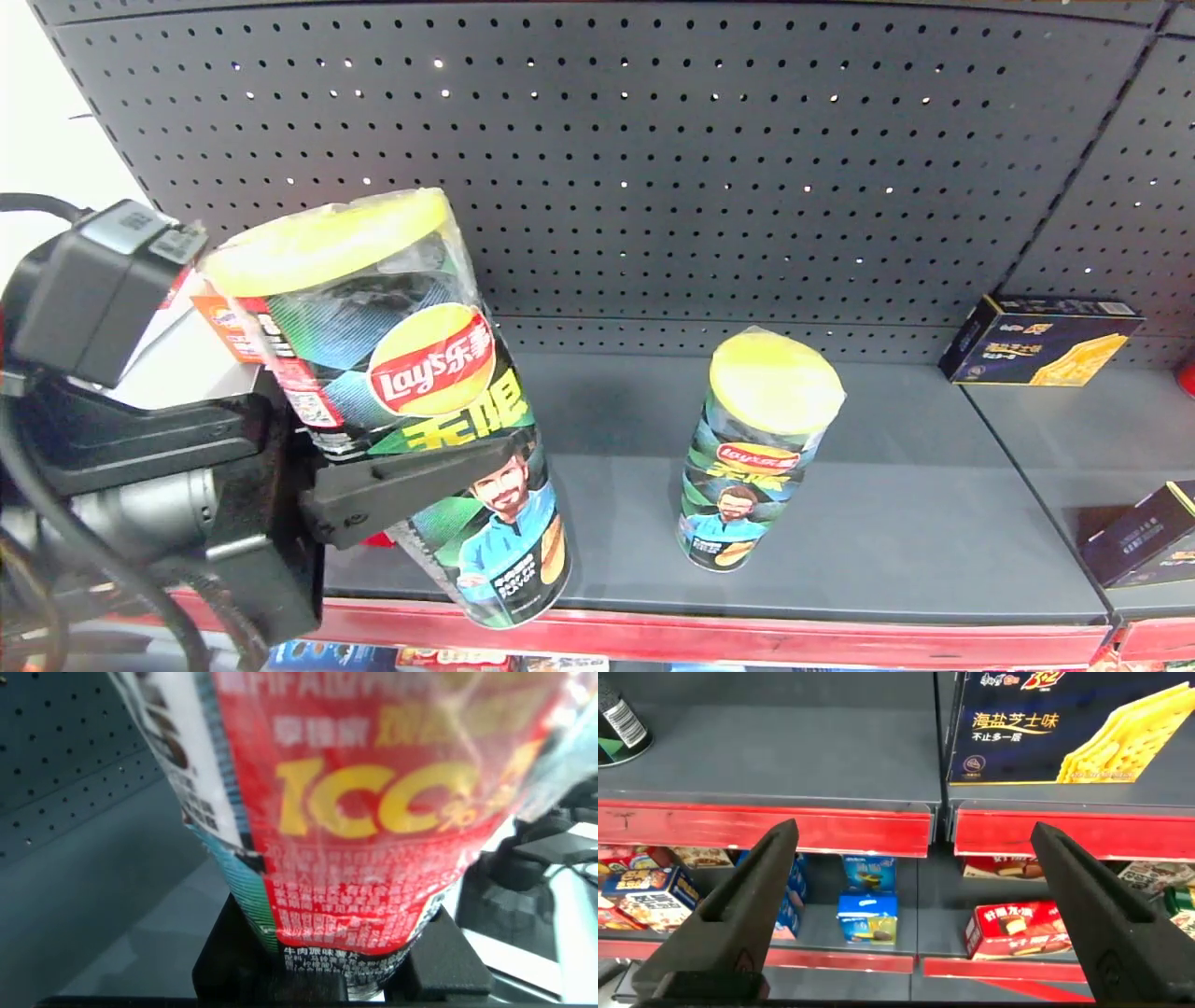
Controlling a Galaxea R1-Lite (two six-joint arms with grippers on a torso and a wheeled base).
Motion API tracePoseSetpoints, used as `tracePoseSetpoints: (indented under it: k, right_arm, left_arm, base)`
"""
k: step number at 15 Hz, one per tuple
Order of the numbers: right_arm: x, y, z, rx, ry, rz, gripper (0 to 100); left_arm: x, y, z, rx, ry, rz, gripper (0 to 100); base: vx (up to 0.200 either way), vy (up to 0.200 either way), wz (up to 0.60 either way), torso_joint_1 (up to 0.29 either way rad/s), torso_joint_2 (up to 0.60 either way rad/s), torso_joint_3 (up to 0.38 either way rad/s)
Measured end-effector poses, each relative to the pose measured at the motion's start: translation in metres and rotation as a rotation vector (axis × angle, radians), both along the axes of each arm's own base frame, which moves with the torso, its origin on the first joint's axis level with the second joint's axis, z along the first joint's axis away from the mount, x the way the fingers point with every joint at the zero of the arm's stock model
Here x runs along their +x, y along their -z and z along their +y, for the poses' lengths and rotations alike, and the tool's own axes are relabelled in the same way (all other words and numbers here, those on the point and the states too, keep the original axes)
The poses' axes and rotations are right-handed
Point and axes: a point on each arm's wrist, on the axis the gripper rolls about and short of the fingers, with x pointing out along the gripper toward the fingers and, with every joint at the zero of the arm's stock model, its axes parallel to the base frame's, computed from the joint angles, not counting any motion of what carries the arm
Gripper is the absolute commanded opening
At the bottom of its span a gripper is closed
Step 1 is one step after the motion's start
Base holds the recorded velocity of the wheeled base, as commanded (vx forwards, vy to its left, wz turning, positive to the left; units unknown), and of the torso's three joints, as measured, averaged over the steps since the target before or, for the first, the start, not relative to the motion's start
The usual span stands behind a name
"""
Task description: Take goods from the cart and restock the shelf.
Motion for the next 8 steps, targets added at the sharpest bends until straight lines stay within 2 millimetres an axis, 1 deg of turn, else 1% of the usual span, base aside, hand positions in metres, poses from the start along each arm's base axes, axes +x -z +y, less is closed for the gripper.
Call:
tracePoseSetpoints:
  k: [2, 5, 8]
  right_arm:
    - [0.0, 0.0, 0.0, 0.0, 0.001, 0.0, 100]
    - [0.0, 0.0, 0.0, 0.0, 0.002, 0.0, 100]
    - [0.0, 0.0, 0.0, 0.0, 0.001, 0.0, 100]
  left_arm:
    - [0.019, 0.0, 0.001, 0.029, -0.046, -0.03, 0]
    - [0.045, -0.006, -0.006, 0.041, -0.071, -0.054, 0]
    - [0.062, -0.009, -0.01, 0.046, -0.093, -0.045, 0]
  base:
    - [0.0, 0.0, 0.0, 0.0, 0.0, 0.0]
    - [0.0, 0.0, 0.0, 0.0, 0.0, 0.0]
    - [0.0, 0.0, 0.0, 0.0, 0.0, 0.0]
